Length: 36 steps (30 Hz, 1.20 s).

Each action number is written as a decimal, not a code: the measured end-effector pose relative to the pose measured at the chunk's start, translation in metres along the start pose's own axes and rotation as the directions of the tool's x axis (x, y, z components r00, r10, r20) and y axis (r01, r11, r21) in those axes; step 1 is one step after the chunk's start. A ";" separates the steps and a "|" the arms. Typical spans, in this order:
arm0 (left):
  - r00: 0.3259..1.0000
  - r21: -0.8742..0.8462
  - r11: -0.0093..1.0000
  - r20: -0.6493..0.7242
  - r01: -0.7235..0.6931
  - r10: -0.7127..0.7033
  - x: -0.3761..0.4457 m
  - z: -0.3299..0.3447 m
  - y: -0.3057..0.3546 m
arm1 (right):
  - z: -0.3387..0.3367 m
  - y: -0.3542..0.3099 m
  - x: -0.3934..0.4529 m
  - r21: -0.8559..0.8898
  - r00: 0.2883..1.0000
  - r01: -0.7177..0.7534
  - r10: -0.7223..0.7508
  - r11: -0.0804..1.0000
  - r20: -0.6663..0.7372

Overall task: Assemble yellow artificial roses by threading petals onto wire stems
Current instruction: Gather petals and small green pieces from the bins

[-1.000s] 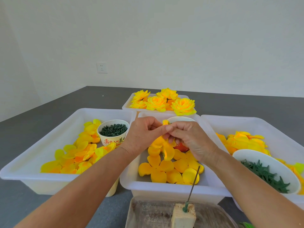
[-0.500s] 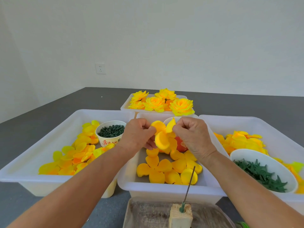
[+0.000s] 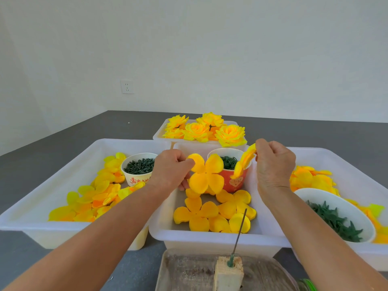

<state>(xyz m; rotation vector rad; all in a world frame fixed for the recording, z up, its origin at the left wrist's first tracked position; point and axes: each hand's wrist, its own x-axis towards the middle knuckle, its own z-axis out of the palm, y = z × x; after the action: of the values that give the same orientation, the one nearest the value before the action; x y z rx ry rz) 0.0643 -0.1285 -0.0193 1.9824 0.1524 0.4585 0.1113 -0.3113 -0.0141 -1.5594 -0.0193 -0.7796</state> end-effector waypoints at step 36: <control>0.975 -0.013 0.978 0.074 -0.209 0.209 0.009 0.005 -0.010 | 0.009 0.003 -0.011 -0.014 0.783 -0.234 0.198 0.972 0.589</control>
<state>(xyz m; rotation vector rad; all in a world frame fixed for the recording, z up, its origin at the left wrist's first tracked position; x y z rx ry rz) 0.0751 -0.1252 -0.0278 2.0164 -0.1057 0.5179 0.1084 -0.2989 -0.0215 -1.6569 -0.3126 -0.0858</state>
